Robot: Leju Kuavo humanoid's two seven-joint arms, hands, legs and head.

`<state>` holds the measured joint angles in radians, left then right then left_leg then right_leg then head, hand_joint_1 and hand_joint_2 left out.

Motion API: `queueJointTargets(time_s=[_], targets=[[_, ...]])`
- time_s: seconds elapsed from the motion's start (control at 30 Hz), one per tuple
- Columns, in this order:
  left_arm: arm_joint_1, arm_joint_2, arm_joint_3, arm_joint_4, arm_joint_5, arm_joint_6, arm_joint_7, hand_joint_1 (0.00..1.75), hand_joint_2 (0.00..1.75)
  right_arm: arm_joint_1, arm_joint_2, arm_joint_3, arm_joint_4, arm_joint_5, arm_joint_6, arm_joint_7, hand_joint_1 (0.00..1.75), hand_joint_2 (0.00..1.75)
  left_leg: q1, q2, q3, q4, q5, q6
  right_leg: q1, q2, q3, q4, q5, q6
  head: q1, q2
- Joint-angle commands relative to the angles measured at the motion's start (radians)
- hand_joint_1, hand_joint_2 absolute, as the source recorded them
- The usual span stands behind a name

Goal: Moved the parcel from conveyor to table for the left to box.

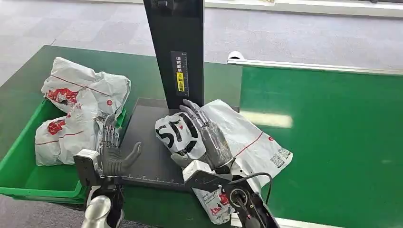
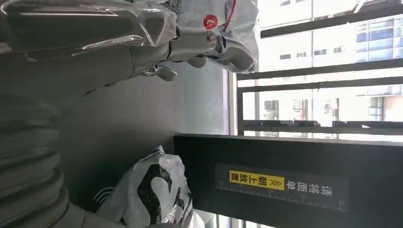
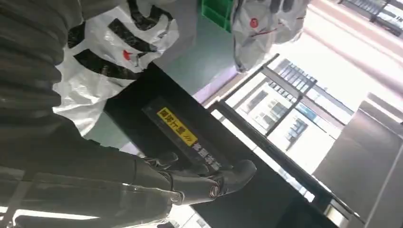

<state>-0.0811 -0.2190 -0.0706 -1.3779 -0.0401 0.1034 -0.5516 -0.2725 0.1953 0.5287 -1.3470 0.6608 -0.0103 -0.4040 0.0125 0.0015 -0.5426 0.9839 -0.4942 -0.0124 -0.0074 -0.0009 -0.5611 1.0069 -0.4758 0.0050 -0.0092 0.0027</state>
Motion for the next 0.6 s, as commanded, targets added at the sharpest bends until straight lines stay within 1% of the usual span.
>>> queueJointTargets(time_s=[0.03,0.07,0.1,0.13,0.17,0.23,0.27,0.33,0.37,0.43,0.53,0.57,0.6], targets=[[-0.060,0.007,-0.036,0.104,-0.022,-0.010,-0.011,0.00,1.75,0.000,-0.010,0.034,-0.053,-0.215,0.071,-0.098,0.00,1.75,-0.001,-0.001,0.001,-0.002,0.001,0.001,0.000,-0.001,0.001,-0.002,0.001,0.000,0.000,0.000],[-0.061,0.006,-0.049,0.106,-0.039,-0.007,-0.010,0.00,1.75,0.009,-0.013,0.017,-0.080,-0.257,0.072,-0.114,0.00,1.75,0.000,-0.001,0.001,-0.002,0.001,0.001,0.000,-0.001,0.001,-0.001,0.000,0.000,0.000,0.000],[-0.060,0.010,-0.075,0.105,-0.075,-0.001,-0.004,0.00,1.75,0.031,-0.006,-0.027,-0.132,-0.304,0.017,-0.148,0.00,1.75,-0.001,-0.002,0.000,-0.001,0.001,0.001,0.000,-0.002,0.001,-0.001,0.000,0.000,0.000,0.000],[-0.055,0.012,-0.099,0.098,-0.106,0.001,0.000,0.00,1.75,0.043,-0.012,-0.056,-0.181,-0.344,-0.004,-0.154,0.00,1.75,0.000,-0.002,0.000,0.000,0.000,0.000,0.000,-0.002,0.001,0.000,0.000,0.000,0.000,0.000],[-0.052,0.027,-0.161,0.094,-0.211,0.002,0.019,0.00,1.75,0.068,-0.010,-0.123,-0.255,-0.360,-0.115,-0.174,0.00,1.75,-0.001,-0.006,-0.001,-0.001,0.001,0.001,0.000,-0.006,0.001,-0.001,-0.001,0.000,0.000,0.000],[-0.060,0.035,-0.255,0.102,-0.374,0.004,0.053,0.00,1.75,0.097,-0.028,-0.205,-0.352,-0.376,-0.183,-0.168,0.00,1.75,-0.001,-0.007,-0.001,0.000,0.001,0.001,-0.001,-0.007,0.001,-0.001,-0.001,0.001,0.000,0.000],[-0.072,0.044,-0.312,0.113,-0.478,0.001,0.079,0.00,1.75,0.113,-0.024,-0.245,-0.384,-0.375,-0.215,-0.171,0.00,1.75,-0.001,-0.007,-0.001,0.000,0.001,0.001,-0.001,-0.008,0.001,-0.001,-0.001,0.001,0.000,0.000],[-0.091,0.035,-0.382,0.154,-0.607,-0.002,0.133,0.00,1.75,0.142,-0.025,-0.291,-0.431,-0.367,-0.237,-0.172,0.00,1.75,-0.001,-0.008,-0.002,0.000,0.001,0.001,-0.001,-0.008,0.001,-0.001,-0.001,0.001,0.000,0.000],[-0.121,0.035,-0.437,0.215,-0.698,-0.028,0.202,0.00,1.75,0.163,-0.021,-0.311,-0.452,-0.353,-0.253,-0.175,0.00,1.75,-0.001,-0.011,-0.001,-0.001,0.002,0.002,-0.001,-0.011,0.003,-0.003,0.000,0.001,0.000,0.000],[-0.166,0.008,-0.491,0.334,-0.786,-0.027,0.226,0.00,1.75,0.182,-0.021,-0.328,-0.472,-0.349,-0.260,-0.181,0.00,1.75,-0.002,-0.013,-0.001,-0.001,0.003,0.002,-0.002,-0.013,0.002,-0.002,-0.001,0.001,0.000,0.000],[-0.212,-0.018,-0.556,0.455,-0.850,-0.050,0.233,0.00,1.75,0.181,-0.019,-0.335,-0.466,-0.357,-0.266,-0.181,0.00,1.75,-0.003,-0.008,0.000,-0.001,0.002,0.001,-0.002,-0.008,0.002,-0.002,0.000,0.000,0.000,0.000],[-0.225,-0.028,-0.573,0.494,-0.865,-0.057,0.238,0.00,1.75,0.183,-0.016,-0.337,-0.463,-0.358,-0.268,-0.182,0.00,1.75,-0.002,-0.004,0.001,0.000,0.001,0.001,-0.002,-0.004,0.002,-0.002,0.000,0.000,0.000,0.000],[-0.233,-0.034,-0.579,0.517,-0.873,-0.057,0.239,0.00,1.75,0.184,-0.015,-0.337,-0.461,-0.359,-0.268,-0.184,0.00,1.75,-0.002,-0.006,0.001,-0.003,0.002,0.001,-0.002,-0.006,0.003,-0.004,0.001,0.000,0.000,0.000]])
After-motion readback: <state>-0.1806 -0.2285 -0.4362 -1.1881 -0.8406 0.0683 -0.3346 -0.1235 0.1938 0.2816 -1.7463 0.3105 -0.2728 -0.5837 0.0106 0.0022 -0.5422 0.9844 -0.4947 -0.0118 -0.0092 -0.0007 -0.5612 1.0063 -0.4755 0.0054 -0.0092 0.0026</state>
